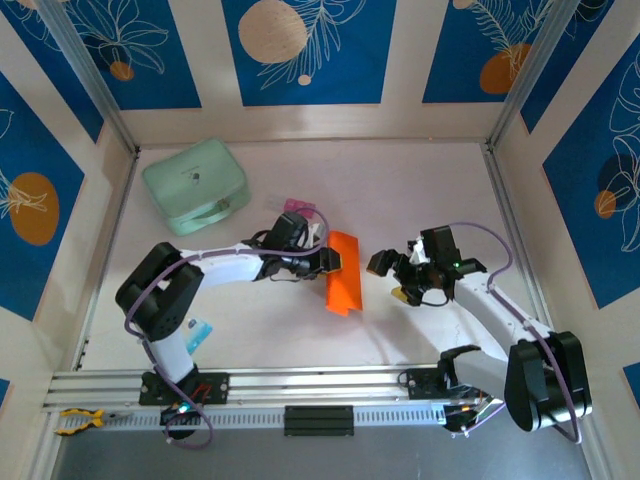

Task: Fold a paper plane with a square sheet of paper (pick it up from the middle)
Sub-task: First fold the square sheet of paper in half at the center of the table.

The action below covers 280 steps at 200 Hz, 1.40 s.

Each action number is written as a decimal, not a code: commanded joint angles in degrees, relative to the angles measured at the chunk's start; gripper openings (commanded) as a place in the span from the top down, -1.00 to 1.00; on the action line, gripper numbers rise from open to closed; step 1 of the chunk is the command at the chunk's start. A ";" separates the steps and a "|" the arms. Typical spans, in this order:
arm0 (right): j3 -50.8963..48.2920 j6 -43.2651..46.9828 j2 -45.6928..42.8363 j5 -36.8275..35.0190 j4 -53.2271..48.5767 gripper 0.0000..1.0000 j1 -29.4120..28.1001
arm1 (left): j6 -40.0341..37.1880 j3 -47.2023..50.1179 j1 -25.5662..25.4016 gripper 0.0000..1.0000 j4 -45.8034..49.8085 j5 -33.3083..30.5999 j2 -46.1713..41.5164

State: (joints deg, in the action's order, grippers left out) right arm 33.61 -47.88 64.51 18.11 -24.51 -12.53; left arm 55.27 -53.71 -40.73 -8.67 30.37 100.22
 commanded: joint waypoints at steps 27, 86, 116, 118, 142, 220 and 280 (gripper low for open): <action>1.56 1.12 3.71 4.17 1.51 -0.98 0.69 | 4.19 3.42 1.12 0.28 -8.73 1.54 1.50; -0.34 0.82 2.40 4.02 7.91 -0.98 0.11 | 6.07 5.36 1.09 0.27 -12.07 -0.27 2.55; -1.68 1.04 -2.86 -1.99 7.13 -0.99 -0.65 | 7.06 5.86 1.09 0.27 -14.37 -0.05 3.96; -1.76 1.08 -3.18 -2.19 7.05 -0.99 -0.60 | 7.23 5.91 1.09 0.27 -14.50 0.00 4.06; -2.54 2.11 -6.17 1.25 7.34 -0.98 0.54 | 7.53 6.24 1.11 0.27 -15.15 0.32 4.80; -4.90 -0.01 -7.29 5.61 10.21 -1.00 0.89 | 4.37 6.40 1.02 0.15 -9.49 -2.17 5.34; -6.18 0.64 -6.34 5.80 9.43 -0.90 -0.20 | -3.37 2.00 0.38 -0.15 5.53 -6.81 1.80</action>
State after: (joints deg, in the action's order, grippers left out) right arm 28.36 -47.18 57.95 22.11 -14.59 -12.16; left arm 57.30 -49.28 -40.27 -13.63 27.49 104.31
